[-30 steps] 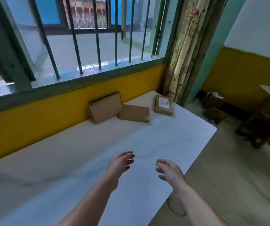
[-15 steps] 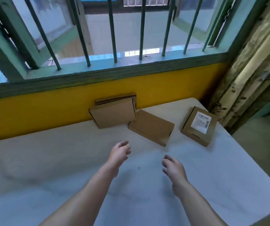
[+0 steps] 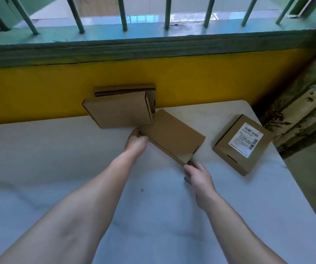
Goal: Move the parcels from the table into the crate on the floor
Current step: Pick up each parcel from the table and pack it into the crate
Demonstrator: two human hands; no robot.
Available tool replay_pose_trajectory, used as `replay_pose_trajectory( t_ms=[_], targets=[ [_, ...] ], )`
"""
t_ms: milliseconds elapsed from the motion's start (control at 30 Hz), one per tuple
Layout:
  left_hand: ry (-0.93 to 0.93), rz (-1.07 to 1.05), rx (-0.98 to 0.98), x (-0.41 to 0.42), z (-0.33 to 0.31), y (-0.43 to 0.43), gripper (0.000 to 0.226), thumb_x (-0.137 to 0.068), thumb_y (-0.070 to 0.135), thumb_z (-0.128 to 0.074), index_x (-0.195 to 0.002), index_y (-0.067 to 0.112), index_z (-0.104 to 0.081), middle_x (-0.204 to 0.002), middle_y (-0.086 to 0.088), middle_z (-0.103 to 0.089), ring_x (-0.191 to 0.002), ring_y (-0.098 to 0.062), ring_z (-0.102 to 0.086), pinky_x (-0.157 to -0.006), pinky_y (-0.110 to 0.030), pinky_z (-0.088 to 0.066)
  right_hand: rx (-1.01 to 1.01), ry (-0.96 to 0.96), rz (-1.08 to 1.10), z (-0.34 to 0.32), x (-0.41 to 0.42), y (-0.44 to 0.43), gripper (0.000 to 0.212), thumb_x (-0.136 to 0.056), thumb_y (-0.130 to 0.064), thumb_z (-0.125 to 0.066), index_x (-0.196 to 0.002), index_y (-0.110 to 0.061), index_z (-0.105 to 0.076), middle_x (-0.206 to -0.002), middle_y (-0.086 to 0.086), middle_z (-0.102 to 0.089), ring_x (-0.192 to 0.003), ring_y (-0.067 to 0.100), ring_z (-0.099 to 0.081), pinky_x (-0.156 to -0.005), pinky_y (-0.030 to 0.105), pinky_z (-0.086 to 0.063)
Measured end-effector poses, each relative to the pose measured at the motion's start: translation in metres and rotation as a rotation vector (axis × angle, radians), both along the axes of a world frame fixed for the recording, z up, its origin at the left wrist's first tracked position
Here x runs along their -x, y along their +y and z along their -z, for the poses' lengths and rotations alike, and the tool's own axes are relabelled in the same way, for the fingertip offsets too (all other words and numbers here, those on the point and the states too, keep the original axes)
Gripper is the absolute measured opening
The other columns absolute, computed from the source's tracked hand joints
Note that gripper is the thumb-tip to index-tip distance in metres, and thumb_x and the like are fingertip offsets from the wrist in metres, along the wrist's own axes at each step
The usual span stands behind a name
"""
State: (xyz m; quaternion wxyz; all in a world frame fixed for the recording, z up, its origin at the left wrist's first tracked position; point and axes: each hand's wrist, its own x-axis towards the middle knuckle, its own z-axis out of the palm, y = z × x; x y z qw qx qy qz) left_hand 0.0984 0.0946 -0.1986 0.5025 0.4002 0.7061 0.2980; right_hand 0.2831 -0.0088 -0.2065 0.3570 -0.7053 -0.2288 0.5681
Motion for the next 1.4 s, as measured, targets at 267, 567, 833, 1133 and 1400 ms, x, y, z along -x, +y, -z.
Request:
replay_pose_trajectory(
  t_ms=[267,567,833,1133,1400],
  targets=[
    [-0.04,-0.009,-0.002,0.027,-0.002,-0.052,0.028,-0.093,0.023,-0.062,-0.12,0.017,-0.062,-0.113,-0.004,-0.066,-0.099,-0.02,-0.061,-0.079,-0.024,-0.043,-0.043,-0.121,0.061,-0.01,-0.002,-0.035,0.027,-0.092,-0.017,-0.057,-0.117,-0.022,-0.065,-0.111,-0.004,-0.068,-0.104,0.019,-0.061,-0.099,0.039,-0.049],
    [-0.227,-0.177,-0.002,0.096,-0.021,-0.154,0.009,-0.092,0.02,-0.066,-0.087,0.017,-0.059,-0.094,-0.003,-0.065,-0.083,-0.016,-0.06,-0.098,-0.043,-0.051,-0.127,-0.124,0.196,-0.035,0.05,-0.102,0.013,-0.093,-0.028,-0.062,-0.103,-0.019,-0.064,-0.101,-0.004,-0.067,-0.092,0.014,-0.063,-0.091,0.037,-0.053],
    [-0.322,-0.17,0.03,0.163,-0.037,-0.223,0.067,-0.085,-0.004,-0.062,-0.147,0.006,-0.038,-0.135,-0.01,-0.053,-0.121,-0.027,-0.055,-0.102,-0.038,-0.048,-0.182,-0.166,0.143,-0.054,0.107,-0.146,0.004,-0.091,-0.016,-0.064,-0.095,-0.017,-0.064,-0.099,0.001,-0.066,-0.093,0.019,-0.061,-0.09,0.038,-0.05],
    [-0.218,-0.174,-0.111,0.208,-0.068,-0.262,0.053,-0.091,-0.004,-0.06,-0.135,0.026,-0.06,-0.116,-0.008,-0.068,-0.103,-0.015,-0.061,-0.084,-0.02,-0.042,-0.223,0.006,0.138,-0.071,0.151,-0.156,0.016,-0.093,-0.019,-0.055,-0.094,-0.018,-0.071,-0.097,-0.004,-0.072,-0.094,0.013,-0.066,-0.077,0.03,-0.048],
    [-0.41,-0.394,-0.219,0.202,-0.089,-0.265,0.029,-0.098,0.003,-0.052,-0.103,0.021,-0.074,-0.098,-0.006,-0.078,-0.096,-0.026,-0.071,-0.082,-0.038,-0.056,-0.244,0.22,0.124,-0.094,0.143,-0.135,0.017,-0.093,-0.031,-0.06,-0.097,-0.018,-0.071,-0.085,-0.007,-0.071,-0.071,0.007,-0.064,-0.06,0.024,-0.046]
  ],
)
